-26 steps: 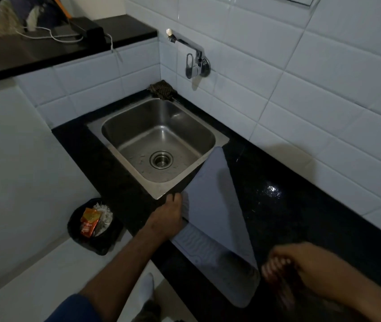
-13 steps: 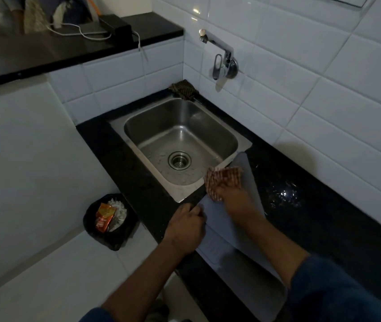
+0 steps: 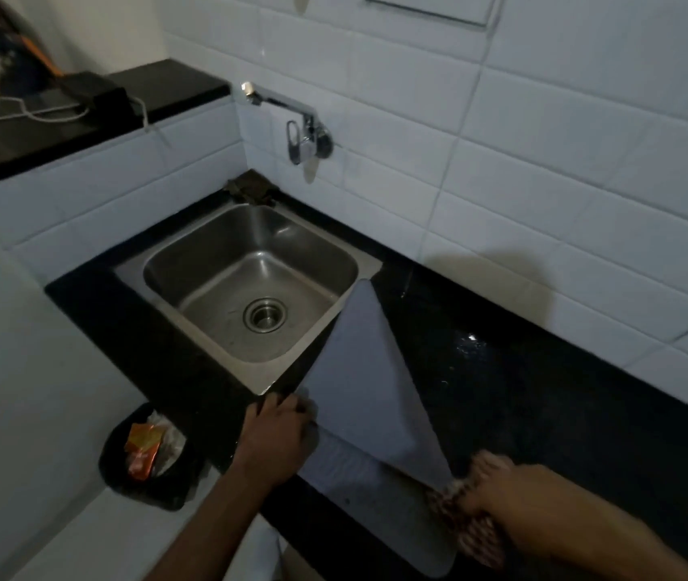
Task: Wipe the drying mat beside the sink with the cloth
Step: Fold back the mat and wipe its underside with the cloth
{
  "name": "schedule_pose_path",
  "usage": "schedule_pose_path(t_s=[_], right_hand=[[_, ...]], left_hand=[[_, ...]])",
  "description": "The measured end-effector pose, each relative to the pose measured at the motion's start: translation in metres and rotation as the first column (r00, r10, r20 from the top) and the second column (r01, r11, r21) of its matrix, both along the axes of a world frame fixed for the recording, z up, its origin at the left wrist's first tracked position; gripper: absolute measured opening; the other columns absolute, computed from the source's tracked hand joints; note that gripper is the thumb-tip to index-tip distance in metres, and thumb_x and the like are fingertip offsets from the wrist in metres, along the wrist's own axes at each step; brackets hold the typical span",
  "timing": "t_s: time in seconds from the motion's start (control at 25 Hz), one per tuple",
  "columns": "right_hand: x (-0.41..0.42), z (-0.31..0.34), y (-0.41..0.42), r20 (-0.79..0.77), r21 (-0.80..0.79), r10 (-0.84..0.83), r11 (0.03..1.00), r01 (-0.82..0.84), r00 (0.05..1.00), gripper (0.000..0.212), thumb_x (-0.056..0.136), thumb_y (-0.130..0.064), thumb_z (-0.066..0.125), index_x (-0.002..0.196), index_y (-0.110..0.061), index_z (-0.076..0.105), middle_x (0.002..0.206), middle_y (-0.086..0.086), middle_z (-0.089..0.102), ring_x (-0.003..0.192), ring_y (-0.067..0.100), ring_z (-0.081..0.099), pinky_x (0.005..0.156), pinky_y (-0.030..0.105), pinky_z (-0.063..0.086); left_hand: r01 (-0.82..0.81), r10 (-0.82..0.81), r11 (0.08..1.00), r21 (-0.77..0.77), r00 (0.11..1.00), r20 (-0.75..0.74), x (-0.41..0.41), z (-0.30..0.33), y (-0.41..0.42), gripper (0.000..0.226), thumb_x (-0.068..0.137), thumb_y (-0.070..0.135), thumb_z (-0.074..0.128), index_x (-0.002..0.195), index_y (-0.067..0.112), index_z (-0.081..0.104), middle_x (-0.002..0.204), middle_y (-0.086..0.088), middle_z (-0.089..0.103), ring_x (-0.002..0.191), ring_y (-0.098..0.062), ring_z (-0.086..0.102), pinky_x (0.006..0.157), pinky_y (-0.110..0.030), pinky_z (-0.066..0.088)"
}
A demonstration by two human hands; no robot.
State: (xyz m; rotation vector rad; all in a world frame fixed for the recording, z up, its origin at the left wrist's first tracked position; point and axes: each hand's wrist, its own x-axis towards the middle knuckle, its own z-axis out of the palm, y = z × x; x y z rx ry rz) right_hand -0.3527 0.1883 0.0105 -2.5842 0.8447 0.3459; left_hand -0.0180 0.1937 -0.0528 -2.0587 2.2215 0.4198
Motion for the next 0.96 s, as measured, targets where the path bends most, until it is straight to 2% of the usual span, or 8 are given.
schedule_pose_path(t_s=[0.12,0.28,0.4,0.52,0.6,0.72,0.88,0.96], right_hand=[[0.013,0.055,-0.027,-0.133,-0.031,-0.164,0.986,0.161,0.977,0.051,0.095,-0.017,0.048,0.138,-0.042,0.048,0.139,-0.010,0.056,0.126,0.011,0.054,0.106,0.032,0.043],[0.078,0.063,-0.115,0.333,-0.112,-0.373,0.897,0.429,0.866,0.049,0.093,-0.009,0.056,0.137,-0.030,0.055,0.135,0.000,0.061,0.123,0.019,0.056,0.107,0.035,0.043],[0.133,0.035,-0.196,0.474,-0.153,-0.312,0.892,0.426,0.824,0.042,0.089,-0.022,0.066,0.130,-0.013,0.063,0.121,0.012,0.066,0.110,0.028,0.062,0.095,0.035,0.045],[0.171,-0.018,-0.239,0.352,-0.200,-0.369,0.868,0.454,0.860,0.032,0.095,-0.023,0.059,0.125,-0.013,0.066,0.120,0.012,0.064,0.110,0.030,0.061,0.092,0.033,0.042],[0.182,-0.053,-0.237,0.270,-0.142,-0.451,0.855,0.499,0.850,0.031,0.100,-0.022,0.050,0.126,-0.012,0.064,0.127,0.012,0.061,0.117,0.032,0.058,0.097,0.035,0.039],[0.185,-0.089,-0.210,0.318,-0.132,-0.534,0.793,0.595,0.783,0.033,0.100,-0.011,0.042,0.131,-0.006,0.054,0.133,0.018,0.053,0.122,0.038,0.050,0.100,0.046,0.040],[0.168,-0.090,-0.156,0.266,-0.227,-0.361,0.877,0.423,0.894,0.039,0.095,-0.006,0.053,0.133,-0.010,0.057,0.136,0.015,0.053,0.125,0.035,0.048,0.102,0.048,0.040],[0.152,-0.086,-0.128,0.221,-0.180,-0.244,0.941,0.285,0.944,0.041,0.094,-0.006,0.055,0.134,-0.014,0.059,0.140,0.014,0.051,0.128,0.034,0.045,0.105,0.047,0.037]], left_hand=[[0.011,-0.011,1.000,0.005,0.996,0.092,-0.003,-0.002,0.002,0.038,0.078,0.051,0.043,0.095,0.036,0.073,0.104,0.008,0.066,0.090,-0.019,0.062,0.073,-0.043,0.049],[-0.015,0.012,0.999,0.032,0.996,0.085,-0.007,-0.004,0.000,0.044,0.095,0.050,0.040,0.136,0.036,0.050,0.144,0.008,0.042,0.128,-0.020,0.040,0.102,-0.044,0.033],[-0.001,-0.001,0.999,0.042,0.998,0.065,-0.005,0.003,0.002,0.043,0.094,0.053,0.040,0.132,0.038,0.053,0.141,0.010,0.046,0.124,-0.020,0.046,0.097,-0.045,0.037],[0.023,-0.028,0.997,0.068,0.996,0.080,-0.004,0.006,0.001,0.043,0.087,0.054,0.041,0.119,0.038,0.064,0.129,0.009,0.059,0.111,-0.022,0.059,0.085,-0.049,0.046],[0.039,-0.044,0.997,0.060,0.996,0.081,-0.003,-0.005,0.002,0.046,0.094,0.049,0.041,0.136,0.036,0.051,0.145,0.008,0.044,0.130,-0.022,0.043,0.101,-0.049,0.034],[0.026,-0.033,0.998,0.064,0.993,0.112,-0.001,-0.010,-0.005,0.048,0.096,0.046,0.042,0.143,0.034,0.043,0.152,0.008,0.033,0.137,-0.020,0.031,0.108,-0.046,0.026],[0.012,-0.029,0.992,0.127,0.990,0.135,-0.005,-0.011,-0.007,0.047,0.092,0.040,0.045,0.138,0.030,0.051,0.151,0.007,0.035,0.130,-0.024,0.037,0.102,-0.044,0.031],[0.014,-0.033,0.990,0.142,0.991,0.130,-0.007,-0.004,-0.011,0.044,0.081,0.044,0.048,0.118,0.029,0.068,0.137,0.007,0.055,0.114,-0.026,0.050,0.088,-0.045,0.042]])
